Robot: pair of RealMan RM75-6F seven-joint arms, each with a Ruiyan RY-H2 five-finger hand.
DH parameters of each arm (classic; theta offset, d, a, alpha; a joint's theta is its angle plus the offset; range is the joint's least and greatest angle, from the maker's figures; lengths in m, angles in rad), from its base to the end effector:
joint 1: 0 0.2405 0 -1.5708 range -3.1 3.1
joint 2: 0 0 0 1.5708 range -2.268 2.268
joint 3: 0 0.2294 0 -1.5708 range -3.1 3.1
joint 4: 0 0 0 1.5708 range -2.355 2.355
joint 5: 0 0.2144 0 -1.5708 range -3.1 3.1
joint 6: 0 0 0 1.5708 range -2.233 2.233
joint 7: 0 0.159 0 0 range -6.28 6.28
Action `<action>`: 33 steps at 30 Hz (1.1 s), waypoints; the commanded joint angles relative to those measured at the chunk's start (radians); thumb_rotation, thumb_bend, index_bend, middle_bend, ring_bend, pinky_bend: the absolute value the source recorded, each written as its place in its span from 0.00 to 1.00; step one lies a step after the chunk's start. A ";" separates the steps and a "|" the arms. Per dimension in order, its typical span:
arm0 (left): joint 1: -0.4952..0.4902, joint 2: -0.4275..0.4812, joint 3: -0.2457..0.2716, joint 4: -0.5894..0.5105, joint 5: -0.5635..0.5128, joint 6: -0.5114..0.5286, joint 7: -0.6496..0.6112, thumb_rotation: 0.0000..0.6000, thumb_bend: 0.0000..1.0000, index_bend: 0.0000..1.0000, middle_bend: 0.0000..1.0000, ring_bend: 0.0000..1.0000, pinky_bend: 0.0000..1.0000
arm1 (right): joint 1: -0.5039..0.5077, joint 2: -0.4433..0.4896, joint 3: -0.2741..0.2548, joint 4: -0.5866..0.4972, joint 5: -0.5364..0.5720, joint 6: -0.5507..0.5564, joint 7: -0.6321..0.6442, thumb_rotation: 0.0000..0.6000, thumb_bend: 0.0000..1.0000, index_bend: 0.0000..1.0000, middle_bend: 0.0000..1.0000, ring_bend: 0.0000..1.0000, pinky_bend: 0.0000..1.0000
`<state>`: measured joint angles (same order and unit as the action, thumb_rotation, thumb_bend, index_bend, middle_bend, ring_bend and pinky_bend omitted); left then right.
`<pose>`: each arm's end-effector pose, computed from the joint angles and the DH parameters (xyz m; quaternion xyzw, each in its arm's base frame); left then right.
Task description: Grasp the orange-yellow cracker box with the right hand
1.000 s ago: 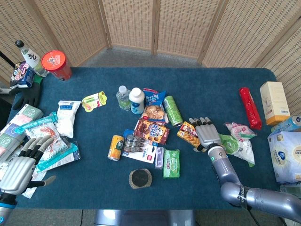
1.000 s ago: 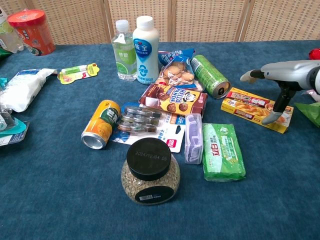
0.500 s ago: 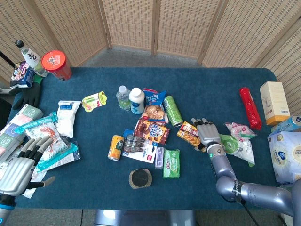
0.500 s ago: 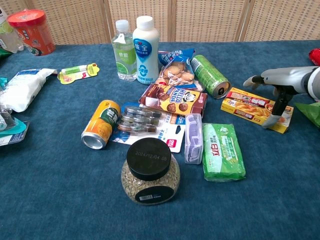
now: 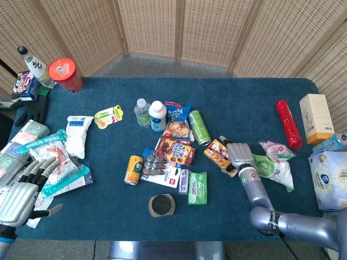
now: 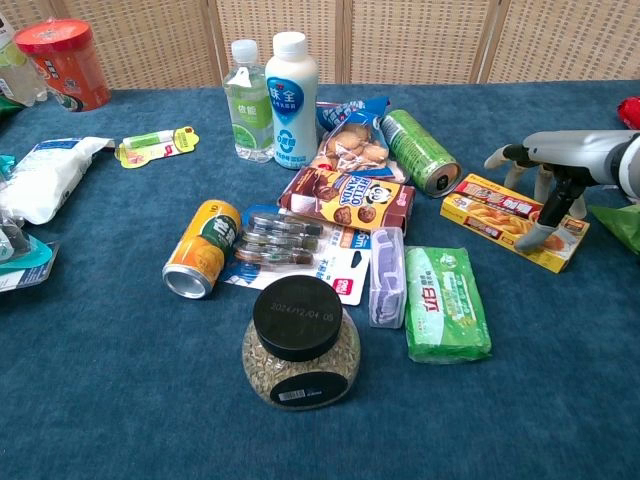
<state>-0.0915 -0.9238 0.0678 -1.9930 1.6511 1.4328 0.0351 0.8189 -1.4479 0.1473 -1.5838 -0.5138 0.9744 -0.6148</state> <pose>-0.2155 0.1627 0.1375 -0.6379 -0.4422 -0.4083 0.4804 -0.1755 -0.3469 -0.0080 0.6880 -0.4833 0.2226 0.4935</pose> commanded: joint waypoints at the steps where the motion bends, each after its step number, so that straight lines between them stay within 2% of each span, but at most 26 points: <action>1: 0.002 0.001 0.001 0.002 0.001 0.002 -0.003 1.00 0.00 0.00 0.00 0.00 0.00 | -0.008 -0.002 0.000 0.001 -0.007 0.009 0.015 1.00 0.12 0.09 0.25 0.39 0.61; 6: 0.003 0.002 0.001 0.004 0.007 0.006 -0.006 1.00 0.00 0.00 0.00 0.00 0.00 | -0.015 -0.004 -0.005 0.002 -0.021 0.019 0.026 1.00 0.13 0.11 0.27 0.42 0.63; 11: 0.004 0.000 0.003 0.004 0.010 0.005 -0.003 1.00 0.00 0.00 0.00 0.00 0.00 | -0.027 0.010 -0.004 -0.019 -0.034 0.032 0.043 1.00 0.14 0.17 0.35 0.49 0.70; 20: 0.010 -0.007 0.009 -0.007 0.015 0.006 0.009 1.00 0.00 0.00 0.00 0.00 0.00 | -0.084 0.111 0.030 -0.160 -0.158 0.104 0.143 1.00 0.15 0.19 0.37 0.51 0.70; 25: 0.022 -0.012 0.017 -0.016 0.033 0.020 0.024 1.00 0.00 0.00 0.00 0.00 0.00 | -0.125 0.182 0.080 -0.261 -0.245 0.135 0.258 1.00 0.15 0.19 0.37 0.52 0.70; 33: 0.039 -0.013 0.030 -0.016 0.051 0.038 0.026 1.00 0.00 0.00 0.00 0.00 0.00 | -0.156 0.263 0.174 -0.382 -0.343 0.106 0.461 1.00 0.14 0.20 0.37 0.53 0.70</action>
<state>-0.0531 -0.9370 0.0976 -2.0090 1.7019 1.4701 0.0619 0.6764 -1.2123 0.2875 -1.9280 -0.8240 1.0899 -0.2039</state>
